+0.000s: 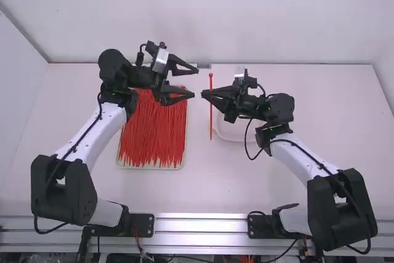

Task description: Fasten the cable tie

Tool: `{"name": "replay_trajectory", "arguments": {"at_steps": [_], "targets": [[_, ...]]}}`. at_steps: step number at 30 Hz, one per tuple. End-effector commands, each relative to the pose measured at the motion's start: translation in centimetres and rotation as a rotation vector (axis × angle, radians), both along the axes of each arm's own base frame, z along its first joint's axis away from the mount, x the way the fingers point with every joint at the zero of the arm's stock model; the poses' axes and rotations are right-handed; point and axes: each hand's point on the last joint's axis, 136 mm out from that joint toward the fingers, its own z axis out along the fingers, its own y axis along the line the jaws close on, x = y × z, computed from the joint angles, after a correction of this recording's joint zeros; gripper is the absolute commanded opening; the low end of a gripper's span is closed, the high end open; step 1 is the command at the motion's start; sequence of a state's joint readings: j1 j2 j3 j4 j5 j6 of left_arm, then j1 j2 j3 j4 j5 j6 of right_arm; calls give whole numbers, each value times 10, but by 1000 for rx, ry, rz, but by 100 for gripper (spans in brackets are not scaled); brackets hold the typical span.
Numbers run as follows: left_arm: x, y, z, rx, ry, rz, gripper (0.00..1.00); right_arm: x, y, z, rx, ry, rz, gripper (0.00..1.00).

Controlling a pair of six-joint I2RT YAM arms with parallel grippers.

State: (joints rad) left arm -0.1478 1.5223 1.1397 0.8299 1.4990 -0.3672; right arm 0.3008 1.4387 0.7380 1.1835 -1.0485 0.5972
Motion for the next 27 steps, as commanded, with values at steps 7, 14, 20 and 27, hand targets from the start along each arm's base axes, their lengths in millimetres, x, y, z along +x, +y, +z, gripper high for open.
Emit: {"name": "replay_trajectory", "arguments": {"at_steps": [7,14,20,27], "targets": [[-2,-16,17,-29,18,13,77,-9,14,18,2,-89,39,0],[1,-15,18,-34,33,29,51,-7,13,17,2,-85,31,0],[7,-17,21,-49,68,63,36,-7,13,17,2,-85,32,0],[3,-20,23,-55,50,51,30,-7,13,17,2,-85,29,0]]}}
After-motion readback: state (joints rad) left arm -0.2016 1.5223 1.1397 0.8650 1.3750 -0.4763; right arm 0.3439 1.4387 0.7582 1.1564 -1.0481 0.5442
